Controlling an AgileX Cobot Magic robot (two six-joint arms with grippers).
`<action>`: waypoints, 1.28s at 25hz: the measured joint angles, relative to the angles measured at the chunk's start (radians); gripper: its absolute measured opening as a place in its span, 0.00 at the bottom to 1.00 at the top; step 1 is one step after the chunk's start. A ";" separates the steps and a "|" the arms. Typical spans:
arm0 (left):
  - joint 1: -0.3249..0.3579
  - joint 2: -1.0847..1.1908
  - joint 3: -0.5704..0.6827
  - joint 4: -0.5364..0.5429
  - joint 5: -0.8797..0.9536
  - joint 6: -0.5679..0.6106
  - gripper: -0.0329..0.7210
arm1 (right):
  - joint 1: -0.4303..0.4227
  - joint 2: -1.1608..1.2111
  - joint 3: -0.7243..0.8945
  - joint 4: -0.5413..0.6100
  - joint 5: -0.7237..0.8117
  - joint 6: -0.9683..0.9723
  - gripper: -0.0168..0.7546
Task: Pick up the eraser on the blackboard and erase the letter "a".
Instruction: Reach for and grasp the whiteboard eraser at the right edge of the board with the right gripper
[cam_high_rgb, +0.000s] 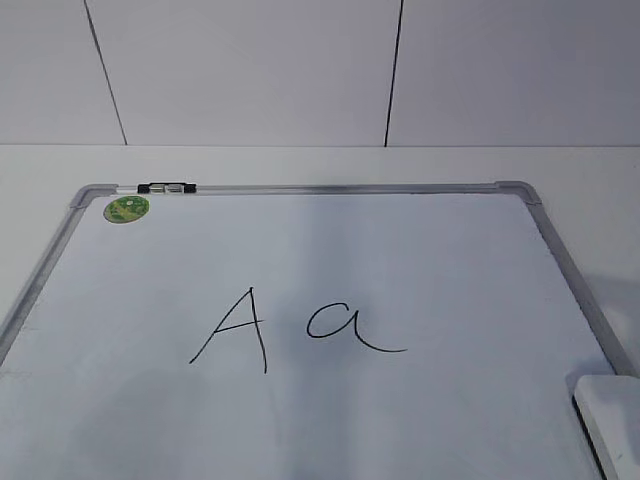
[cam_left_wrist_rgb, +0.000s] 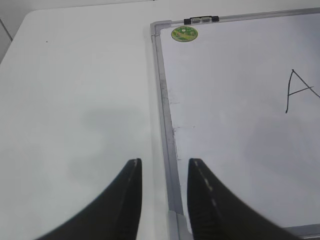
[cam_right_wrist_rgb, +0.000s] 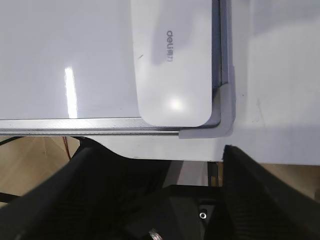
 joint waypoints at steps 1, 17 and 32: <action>0.000 0.000 0.000 0.000 0.000 0.000 0.35 | 0.000 0.019 0.000 0.000 0.000 -0.004 0.79; 0.000 0.000 0.000 0.000 0.000 0.000 0.35 | 0.000 0.285 -0.017 -0.016 -0.155 -0.065 0.79; 0.000 0.000 0.000 0.000 0.000 0.000 0.35 | 0.017 0.359 -0.032 0.051 -0.182 -0.135 0.79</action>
